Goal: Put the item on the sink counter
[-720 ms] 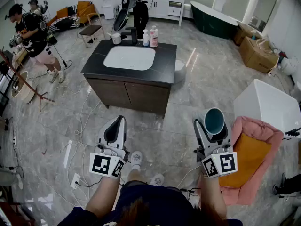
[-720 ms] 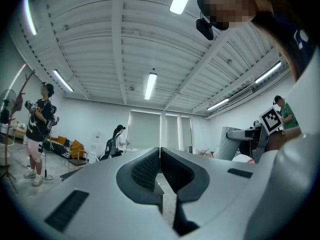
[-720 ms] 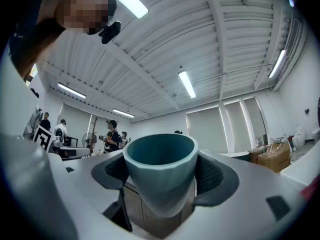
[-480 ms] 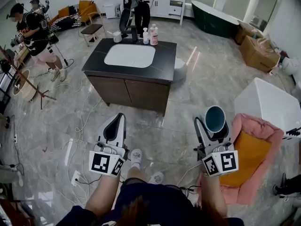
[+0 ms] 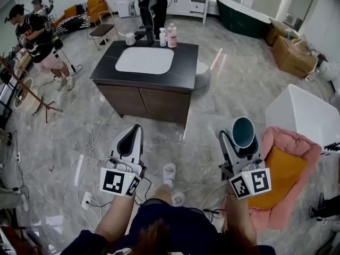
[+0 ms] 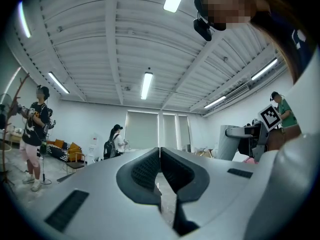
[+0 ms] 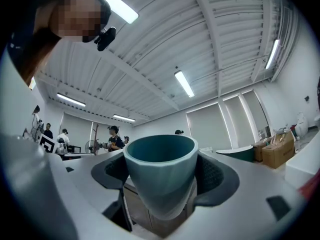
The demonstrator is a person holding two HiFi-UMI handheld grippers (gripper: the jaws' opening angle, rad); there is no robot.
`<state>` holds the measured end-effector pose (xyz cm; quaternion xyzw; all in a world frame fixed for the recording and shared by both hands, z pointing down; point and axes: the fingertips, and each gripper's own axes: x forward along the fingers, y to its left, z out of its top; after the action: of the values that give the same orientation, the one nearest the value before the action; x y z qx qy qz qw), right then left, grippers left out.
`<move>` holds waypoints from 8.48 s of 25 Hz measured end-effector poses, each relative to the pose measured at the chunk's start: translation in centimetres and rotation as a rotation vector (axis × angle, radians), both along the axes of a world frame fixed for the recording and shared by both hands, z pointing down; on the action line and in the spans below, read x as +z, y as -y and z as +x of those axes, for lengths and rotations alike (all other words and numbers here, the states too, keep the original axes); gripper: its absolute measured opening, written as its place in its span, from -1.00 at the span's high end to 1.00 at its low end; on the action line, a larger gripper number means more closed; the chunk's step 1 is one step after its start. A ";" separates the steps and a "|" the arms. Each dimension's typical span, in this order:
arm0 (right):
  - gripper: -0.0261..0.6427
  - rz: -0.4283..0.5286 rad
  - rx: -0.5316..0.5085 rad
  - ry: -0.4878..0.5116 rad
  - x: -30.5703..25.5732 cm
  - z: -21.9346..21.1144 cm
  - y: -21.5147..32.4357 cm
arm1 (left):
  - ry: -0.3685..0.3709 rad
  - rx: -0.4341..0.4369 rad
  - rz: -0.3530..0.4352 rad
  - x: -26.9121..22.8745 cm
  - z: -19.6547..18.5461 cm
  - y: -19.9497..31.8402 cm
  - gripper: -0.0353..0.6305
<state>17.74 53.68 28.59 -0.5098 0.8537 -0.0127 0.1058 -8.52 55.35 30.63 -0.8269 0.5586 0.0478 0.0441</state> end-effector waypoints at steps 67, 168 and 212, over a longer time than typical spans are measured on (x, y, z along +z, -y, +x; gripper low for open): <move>-0.27 -0.032 -0.295 0.006 -1.9 -2.8 63.9 | -0.064 -0.247 -0.004 -0.8 0.1 59.1 0.82; -0.27 -0.406 -0.256 -0.263 24.3 -14.0 83.4 | -0.063 -0.045 -0.177 10.3 -4.4 81.2 0.82; -0.44 -0.532 -0.264 -0.371 30.9 -15.1 82.5 | -0.048 -0.063 -0.193 10.8 -5.9 81.2 0.82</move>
<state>2.68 -28.82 59.45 -0.3984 0.8837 -0.1554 -0.1902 -14.42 -25.89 41.44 -0.8079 0.5873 0.0121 -0.0478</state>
